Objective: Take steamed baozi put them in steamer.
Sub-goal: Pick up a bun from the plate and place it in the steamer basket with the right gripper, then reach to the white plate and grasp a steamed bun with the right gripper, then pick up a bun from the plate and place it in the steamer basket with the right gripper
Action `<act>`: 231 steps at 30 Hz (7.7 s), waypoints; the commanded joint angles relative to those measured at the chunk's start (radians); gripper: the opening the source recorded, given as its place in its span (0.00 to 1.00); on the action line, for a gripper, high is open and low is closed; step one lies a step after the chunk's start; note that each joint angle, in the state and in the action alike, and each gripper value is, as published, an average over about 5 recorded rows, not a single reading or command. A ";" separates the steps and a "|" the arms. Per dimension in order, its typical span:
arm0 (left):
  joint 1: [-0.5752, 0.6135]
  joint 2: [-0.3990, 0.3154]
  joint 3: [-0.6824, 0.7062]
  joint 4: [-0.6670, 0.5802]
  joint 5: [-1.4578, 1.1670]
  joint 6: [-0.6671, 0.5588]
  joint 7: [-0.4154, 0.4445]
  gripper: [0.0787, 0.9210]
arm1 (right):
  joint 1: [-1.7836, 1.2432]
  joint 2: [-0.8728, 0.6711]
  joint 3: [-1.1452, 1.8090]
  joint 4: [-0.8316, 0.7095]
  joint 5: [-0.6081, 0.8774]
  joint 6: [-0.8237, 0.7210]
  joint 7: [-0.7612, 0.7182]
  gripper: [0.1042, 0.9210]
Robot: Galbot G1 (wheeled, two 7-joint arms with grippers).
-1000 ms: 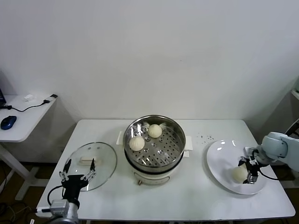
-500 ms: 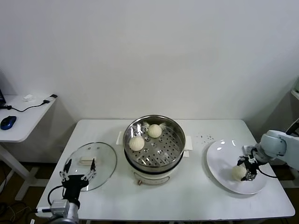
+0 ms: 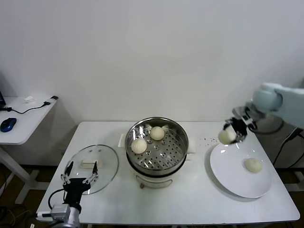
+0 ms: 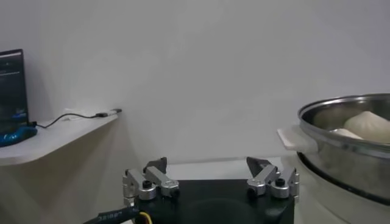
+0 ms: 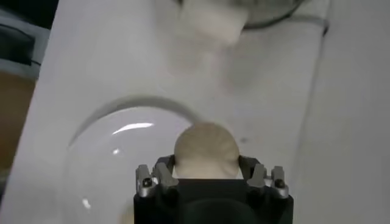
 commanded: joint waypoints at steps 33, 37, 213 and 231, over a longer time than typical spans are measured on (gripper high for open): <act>0.002 -0.023 -0.021 -0.024 0.007 0.006 -0.002 0.88 | -0.196 0.496 0.031 0.167 -0.313 0.298 0.182 0.73; 0.000 -0.024 -0.020 -0.021 0.008 0.005 -0.003 0.88 | -0.210 0.499 0.032 0.146 -0.330 0.299 0.185 0.73; -0.058 -0.010 -0.009 -0.017 -0.010 0.024 -0.007 0.88 | -0.177 0.352 -0.089 0.077 0.536 -0.430 0.448 0.68; -0.079 -0.009 -0.017 0.004 -0.016 0.031 -0.004 0.88 | -0.184 0.335 -0.074 0.040 0.509 -0.381 0.393 0.77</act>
